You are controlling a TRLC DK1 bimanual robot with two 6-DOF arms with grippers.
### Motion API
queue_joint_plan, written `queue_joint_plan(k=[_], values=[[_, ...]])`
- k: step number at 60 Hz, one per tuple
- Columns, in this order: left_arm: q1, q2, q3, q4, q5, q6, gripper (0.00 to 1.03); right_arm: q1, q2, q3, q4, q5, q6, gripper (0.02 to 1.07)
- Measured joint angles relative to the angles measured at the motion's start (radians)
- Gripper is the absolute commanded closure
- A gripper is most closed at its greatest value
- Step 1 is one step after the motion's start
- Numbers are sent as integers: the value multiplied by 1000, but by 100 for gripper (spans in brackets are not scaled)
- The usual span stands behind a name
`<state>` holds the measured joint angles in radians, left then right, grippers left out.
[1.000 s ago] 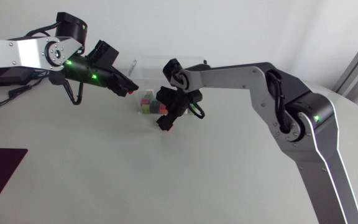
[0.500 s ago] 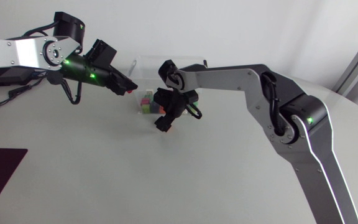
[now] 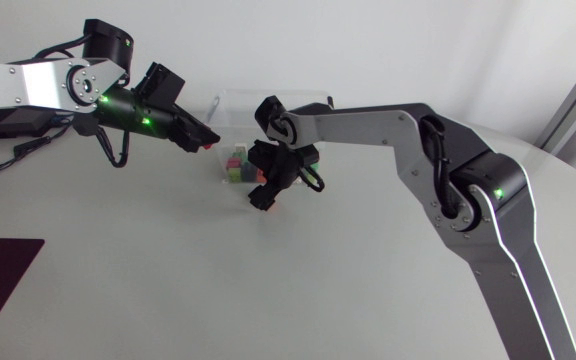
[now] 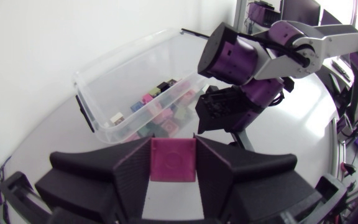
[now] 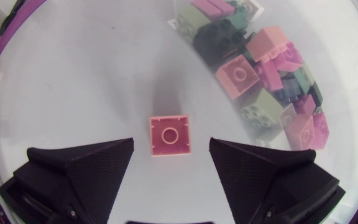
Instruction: Place the duplo bricks in the container
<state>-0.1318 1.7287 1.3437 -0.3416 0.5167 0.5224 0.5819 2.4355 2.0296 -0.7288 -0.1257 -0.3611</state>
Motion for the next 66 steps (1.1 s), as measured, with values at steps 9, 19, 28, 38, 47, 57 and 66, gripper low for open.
queue_joint_plan(k=[9,19,28,38,47,57,66], values=[[0,0,-2,0,2,0,68,0,0,-2,21,3,21,37],[0,0,-4,0,3,0,68,1,0,-2,21,18,21,54],[3,0,-5,2,3,0,68,7,0,-2,6,23,21,71],[11,0,-10,3,3,0,68,20,0,-3,-1,26,21,80],[13,-4,-10,3,3,0,68,29,-40,-85,60,26,21,80],[13,-8,-10,3,3,-7,67,37,-150,-261,98,26,25,80],[8,-8,3,2,3,-30,67,38,-277,-393,114,25,34,80]])
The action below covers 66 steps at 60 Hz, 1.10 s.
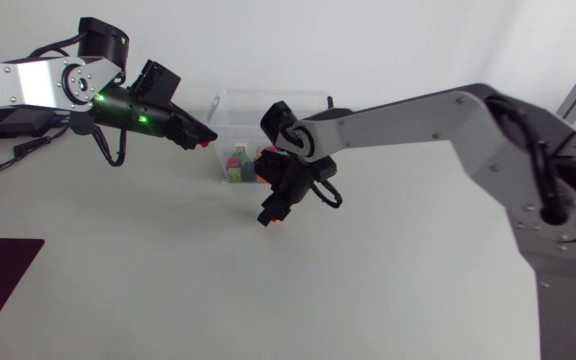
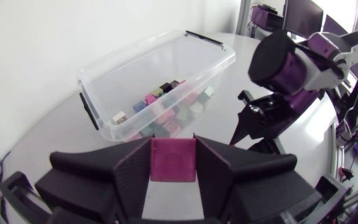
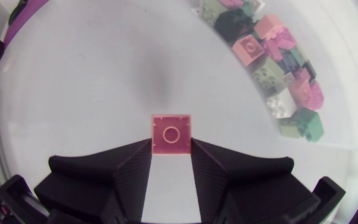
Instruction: Place the duplo bricks in the container
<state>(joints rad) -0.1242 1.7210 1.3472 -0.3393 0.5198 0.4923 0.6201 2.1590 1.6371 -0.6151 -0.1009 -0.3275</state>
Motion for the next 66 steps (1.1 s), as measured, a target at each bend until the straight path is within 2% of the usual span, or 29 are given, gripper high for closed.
queue_joint_plan(k=[9,23,58,60,64,66], values=[[-16,0,45,2,1,-23,66,-5,-153,-71,14,-1,14,80],[-37,10,117,65,4,-75,66,-50,-308,-89,21,-16,29,80],[-53,246,328,140,-10,-155,60,-150,-347,-27,37,-59,74,80],[-54,262,345,144,-23,-158,50,-154,-347,-23,37,-60,75,80],[-58,293,381,147,-50,-162,20,-165,-347,-11,37,-68,83,80],[-61,307,397,150,-64,-166,9,-170,-347,-4,37,-71,86,80]])
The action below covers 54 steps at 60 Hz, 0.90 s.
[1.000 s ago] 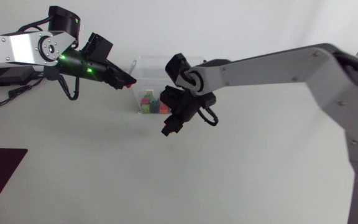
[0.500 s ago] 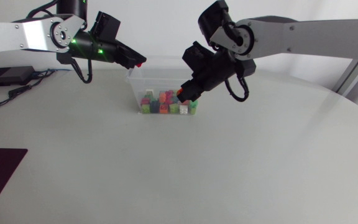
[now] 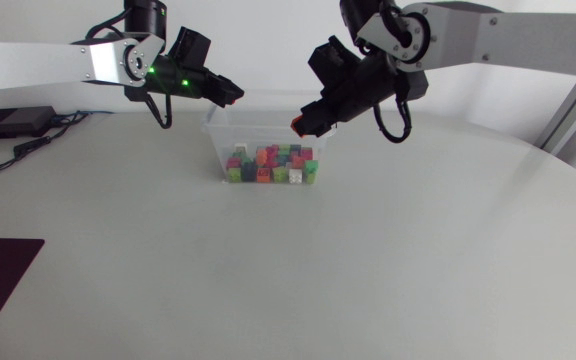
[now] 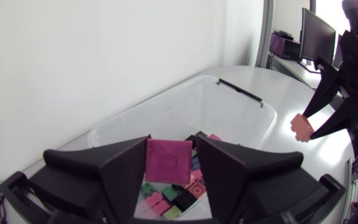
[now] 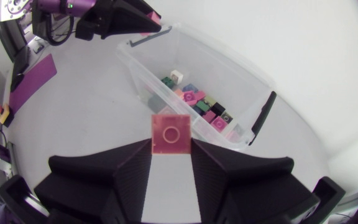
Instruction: Place the duplo bricks in the container
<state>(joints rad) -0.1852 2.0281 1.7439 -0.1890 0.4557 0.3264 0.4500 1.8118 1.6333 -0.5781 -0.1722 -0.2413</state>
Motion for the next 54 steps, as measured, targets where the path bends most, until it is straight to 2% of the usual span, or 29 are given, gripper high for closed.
queue_joint_plan(k=[1,24,54], values=[[-1,6,8,1,-8,-5,4,-2,0,4,0,0,3,80],[-18,23,24,8,-72,-20,4,-42,36,158,25,-14,22,80],[24,-221,-186,8,-89,-20,4,-72,237,364,26,-39,52,80]])
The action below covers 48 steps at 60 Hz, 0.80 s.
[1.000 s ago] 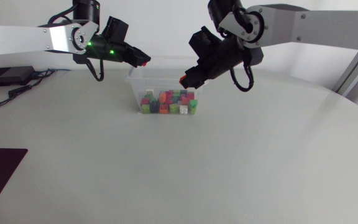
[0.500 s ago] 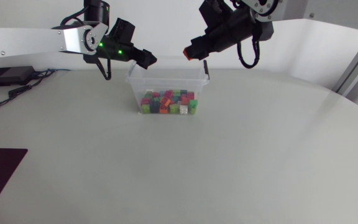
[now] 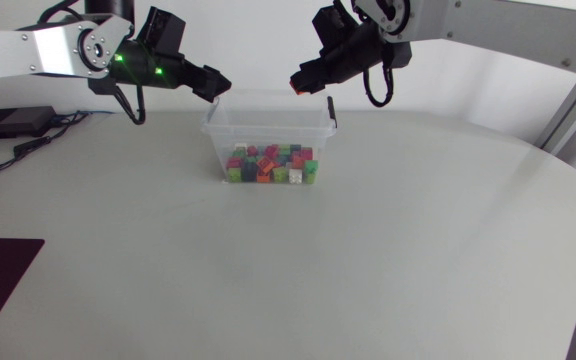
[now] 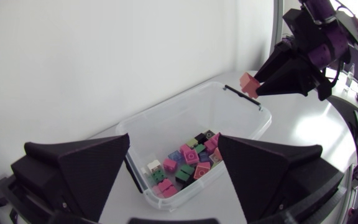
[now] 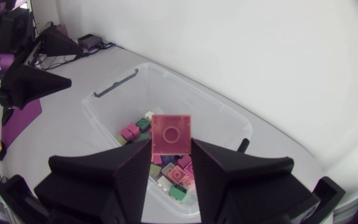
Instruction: Place the duplo bricks in the container
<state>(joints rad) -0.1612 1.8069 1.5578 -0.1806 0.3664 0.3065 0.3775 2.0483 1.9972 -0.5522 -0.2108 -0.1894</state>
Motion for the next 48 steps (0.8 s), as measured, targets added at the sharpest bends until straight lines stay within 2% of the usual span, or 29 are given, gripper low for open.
queue_joint_plan(k=[18,48], values=[[16,-51,-97,2,-2,0,4,1,73,76,0,0,26,80],[50,-150,-217,69,-2,0,4,27,213,193,-1,22,34,79]])
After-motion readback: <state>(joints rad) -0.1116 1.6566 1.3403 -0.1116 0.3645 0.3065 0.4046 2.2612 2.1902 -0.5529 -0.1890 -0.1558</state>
